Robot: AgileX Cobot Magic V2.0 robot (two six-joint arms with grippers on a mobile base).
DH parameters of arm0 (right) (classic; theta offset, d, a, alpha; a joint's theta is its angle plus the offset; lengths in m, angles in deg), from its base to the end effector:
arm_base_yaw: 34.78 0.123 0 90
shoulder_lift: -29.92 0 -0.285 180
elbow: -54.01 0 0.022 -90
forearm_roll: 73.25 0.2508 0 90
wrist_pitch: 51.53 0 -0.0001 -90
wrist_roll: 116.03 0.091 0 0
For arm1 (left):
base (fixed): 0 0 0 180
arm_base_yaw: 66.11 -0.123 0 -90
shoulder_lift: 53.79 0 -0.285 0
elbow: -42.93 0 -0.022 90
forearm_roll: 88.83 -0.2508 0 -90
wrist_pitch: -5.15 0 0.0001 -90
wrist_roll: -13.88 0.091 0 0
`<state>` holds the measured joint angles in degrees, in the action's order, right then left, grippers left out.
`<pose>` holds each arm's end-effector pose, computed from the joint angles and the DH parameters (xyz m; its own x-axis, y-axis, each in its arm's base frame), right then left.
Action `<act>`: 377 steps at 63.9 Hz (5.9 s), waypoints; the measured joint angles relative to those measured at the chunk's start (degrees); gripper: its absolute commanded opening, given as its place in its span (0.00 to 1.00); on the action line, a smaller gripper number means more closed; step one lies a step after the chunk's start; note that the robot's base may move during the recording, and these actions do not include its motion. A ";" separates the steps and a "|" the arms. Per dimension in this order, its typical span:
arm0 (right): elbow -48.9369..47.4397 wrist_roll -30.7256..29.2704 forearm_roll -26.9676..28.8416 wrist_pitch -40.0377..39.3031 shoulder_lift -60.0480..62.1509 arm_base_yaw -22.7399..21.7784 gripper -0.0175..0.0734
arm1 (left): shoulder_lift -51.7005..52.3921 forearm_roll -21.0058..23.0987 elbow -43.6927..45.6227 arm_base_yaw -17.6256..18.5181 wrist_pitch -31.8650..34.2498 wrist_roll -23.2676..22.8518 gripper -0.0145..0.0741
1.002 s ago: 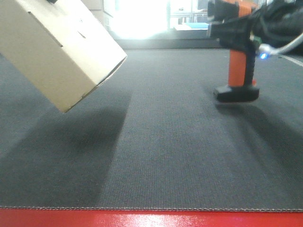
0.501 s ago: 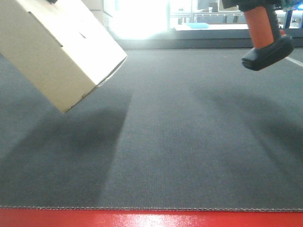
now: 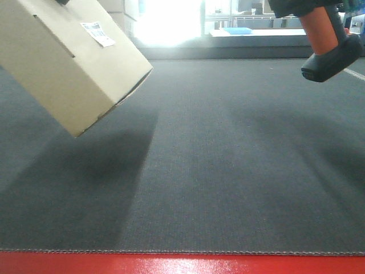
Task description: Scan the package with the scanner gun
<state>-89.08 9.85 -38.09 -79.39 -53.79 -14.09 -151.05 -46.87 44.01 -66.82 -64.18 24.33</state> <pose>0.2732 0.0770 0.2863 -0.0751 -0.4175 -0.9056 -0.1284 0.9046 -0.4064 0.3134 -0.0531 0.3342 -0.9543 -0.1091 -0.2781 0.0935 0.7753 -0.6246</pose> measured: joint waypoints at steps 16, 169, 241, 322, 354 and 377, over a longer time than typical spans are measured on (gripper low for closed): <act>0.00 -0.21 0.00 0.04 0.00 0.00 0.02 | 0.00 0.00 0.00 0.00 0.00 0.00 0.04; 9.31 47.23 -11.31 -24.32 -13.97 -4.45 0.02 | 0.00 -0.08 0.00 0.00 -0.34 0.00 0.04; 9.31 47.28 -11.31 -24.40 -16.52 -4.45 0.82 | 0.00 -0.08 0.00 0.00 -0.10 0.00 0.04; 9.20 39.69 -8.17 10.37 3.40 -4.45 0.82 | 0.00 -4.03 2.17 0.00 -0.69 0.00 0.04; 9.20 39.54 -14.75 29.54 19.63 -15.51 0.02 | 0.00 -22.98 10.55 0.00 -0.81 -4.09 0.04; 9.20 39.40 -22.44 31.67 32.93 -17.21 0.02 | 0.00 -34.00 10.60 1.20 0.83 -4.46 0.04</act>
<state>-79.88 49.25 -60.53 -47.71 -20.86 -31.29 -151.05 -80.87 54.61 -65.62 -63.35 19.87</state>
